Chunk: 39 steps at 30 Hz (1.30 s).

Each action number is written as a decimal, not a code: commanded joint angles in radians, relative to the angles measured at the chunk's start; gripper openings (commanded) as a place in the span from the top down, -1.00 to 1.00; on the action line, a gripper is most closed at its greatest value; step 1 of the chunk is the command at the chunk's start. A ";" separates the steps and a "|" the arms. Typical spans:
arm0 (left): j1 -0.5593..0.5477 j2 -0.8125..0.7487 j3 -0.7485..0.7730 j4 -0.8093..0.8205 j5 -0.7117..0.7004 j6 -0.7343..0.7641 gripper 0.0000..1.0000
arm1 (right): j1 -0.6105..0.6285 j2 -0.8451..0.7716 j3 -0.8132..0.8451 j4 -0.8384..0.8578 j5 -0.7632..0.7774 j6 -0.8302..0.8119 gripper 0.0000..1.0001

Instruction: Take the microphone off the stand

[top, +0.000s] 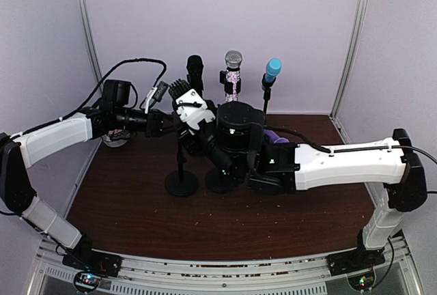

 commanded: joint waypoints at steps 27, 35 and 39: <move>0.110 -0.075 -0.080 -0.021 -0.018 0.114 1.00 | 0.105 -0.546 -0.332 0.157 0.506 -0.046 1.00; 0.065 -0.103 -0.076 -0.140 0.009 0.221 0.49 | -0.160 -0.781 -0.495 -0.374 0.492 0.654 1.00; 0.064 -0.131 -0.076 -0.198 -0.004 0.271 -0.20 | -0.352 -0.801 -0.549 -0.522 0.315 0.908 1.00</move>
